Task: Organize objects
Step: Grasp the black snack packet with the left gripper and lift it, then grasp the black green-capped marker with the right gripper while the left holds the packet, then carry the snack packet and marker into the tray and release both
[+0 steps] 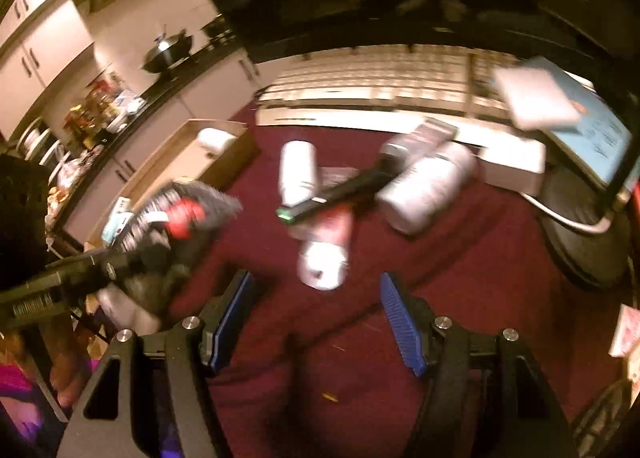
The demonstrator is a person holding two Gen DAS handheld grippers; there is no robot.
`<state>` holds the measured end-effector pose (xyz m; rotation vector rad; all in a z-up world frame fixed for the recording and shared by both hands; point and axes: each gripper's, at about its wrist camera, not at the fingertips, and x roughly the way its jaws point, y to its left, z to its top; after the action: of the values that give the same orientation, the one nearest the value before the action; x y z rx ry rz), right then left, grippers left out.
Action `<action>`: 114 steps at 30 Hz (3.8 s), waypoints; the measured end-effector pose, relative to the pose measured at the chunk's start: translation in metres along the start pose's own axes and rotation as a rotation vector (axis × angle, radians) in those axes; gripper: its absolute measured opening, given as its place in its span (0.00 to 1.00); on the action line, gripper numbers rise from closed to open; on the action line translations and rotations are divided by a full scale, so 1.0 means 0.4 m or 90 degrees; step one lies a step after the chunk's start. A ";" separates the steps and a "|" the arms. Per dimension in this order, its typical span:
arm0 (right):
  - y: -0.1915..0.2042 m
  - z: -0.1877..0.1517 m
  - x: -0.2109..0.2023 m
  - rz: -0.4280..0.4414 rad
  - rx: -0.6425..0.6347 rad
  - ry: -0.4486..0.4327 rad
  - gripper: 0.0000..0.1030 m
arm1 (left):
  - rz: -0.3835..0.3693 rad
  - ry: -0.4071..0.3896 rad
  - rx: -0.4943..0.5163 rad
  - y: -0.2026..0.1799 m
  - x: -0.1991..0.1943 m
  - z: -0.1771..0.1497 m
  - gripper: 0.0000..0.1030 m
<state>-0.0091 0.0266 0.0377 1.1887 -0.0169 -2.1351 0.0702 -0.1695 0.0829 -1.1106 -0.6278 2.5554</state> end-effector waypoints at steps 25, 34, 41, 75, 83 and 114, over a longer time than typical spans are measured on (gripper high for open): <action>-0.028 0.100 0.109 -0.171 0.037 0.019 0.14 | -0.006 -0.033 -0.067 0.031 -0.009 0.007 0.19; -0.022 0.013 0.048 -0.123 -0.001 0.016 0.13 | 0.002 -0.008 -0.068 0.030 0.021 0.001 0.19; -0.034 0.006 0.048 -0.120 -0.013 0.017 0.13 | 0.004 0.049 -0.065 0.016 0.078 -0.022 0.19; 0.100 0.081 -0.049 -0.010 -0.092 -0.086 0.13 | -0.006 -0.036 -0.111 0.037 -0.038 0.011 0.19; 0.249 0.162 0.051 0.089 -0.162 -0.030 0.13 | 0.029 -0.099 -0.182 0.164 -0.133 0.032 0.19; 0.373 0.314 0.422 0.069 -0.272 0.098 0.13 | 0.192 -0.014 -0.326 0.440 -0.036 0.187 0.19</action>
<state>-0.0800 -0.2214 0.0331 1.0636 0.4138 -1.8273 0.0093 -0.3485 0.0502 -1.4271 -1.2590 2.7351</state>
